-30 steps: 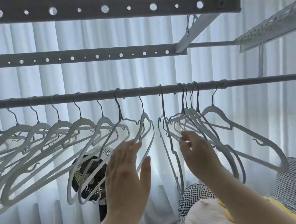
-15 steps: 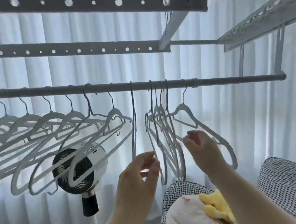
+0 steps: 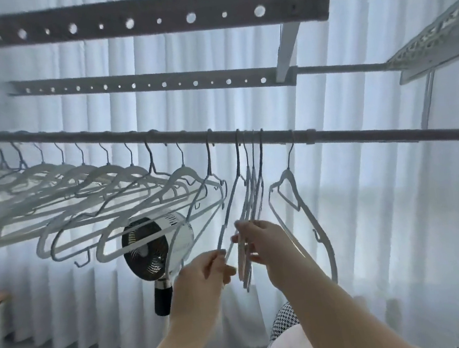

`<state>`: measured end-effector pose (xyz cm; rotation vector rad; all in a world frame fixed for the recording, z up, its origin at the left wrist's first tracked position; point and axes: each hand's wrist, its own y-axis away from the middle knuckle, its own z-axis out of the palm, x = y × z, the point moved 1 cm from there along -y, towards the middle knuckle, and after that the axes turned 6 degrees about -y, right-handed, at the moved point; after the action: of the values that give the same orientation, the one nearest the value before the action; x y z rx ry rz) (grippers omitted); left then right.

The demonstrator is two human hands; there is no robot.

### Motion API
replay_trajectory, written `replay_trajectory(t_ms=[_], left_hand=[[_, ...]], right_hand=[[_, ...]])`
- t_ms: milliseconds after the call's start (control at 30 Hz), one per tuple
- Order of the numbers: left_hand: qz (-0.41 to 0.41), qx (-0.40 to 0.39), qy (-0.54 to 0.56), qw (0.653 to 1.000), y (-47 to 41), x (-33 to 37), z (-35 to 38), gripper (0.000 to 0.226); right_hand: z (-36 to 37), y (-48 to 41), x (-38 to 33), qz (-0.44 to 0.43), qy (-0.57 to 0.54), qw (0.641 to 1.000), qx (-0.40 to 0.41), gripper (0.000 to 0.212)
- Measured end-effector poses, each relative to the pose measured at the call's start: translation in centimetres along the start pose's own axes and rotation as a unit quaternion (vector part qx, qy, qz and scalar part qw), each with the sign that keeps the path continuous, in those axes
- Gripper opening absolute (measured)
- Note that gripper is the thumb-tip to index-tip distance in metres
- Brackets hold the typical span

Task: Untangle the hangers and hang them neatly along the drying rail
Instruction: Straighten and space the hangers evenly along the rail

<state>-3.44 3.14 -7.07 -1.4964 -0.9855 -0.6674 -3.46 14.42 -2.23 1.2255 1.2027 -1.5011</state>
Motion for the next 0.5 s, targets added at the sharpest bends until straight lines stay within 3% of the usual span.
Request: replay_trajectory(t_ms=[267, 500], left_hand=[[-0.014, 0.032, 0.016, 0.999, -0.4, 0.1, -1.2, 0.034], [-0.025, 0.022, 0.001, 0.999, -0.9, -0.1, -2.2, 0.034]], right_hand=[[-1.5, 0.0, 0.3, -0.018, 0.012, 0.998, 0.056, 0.028], [-1.5, 0.1, 0.5, -0.007, -0.016, 0.996, 0.089, 0.028]])
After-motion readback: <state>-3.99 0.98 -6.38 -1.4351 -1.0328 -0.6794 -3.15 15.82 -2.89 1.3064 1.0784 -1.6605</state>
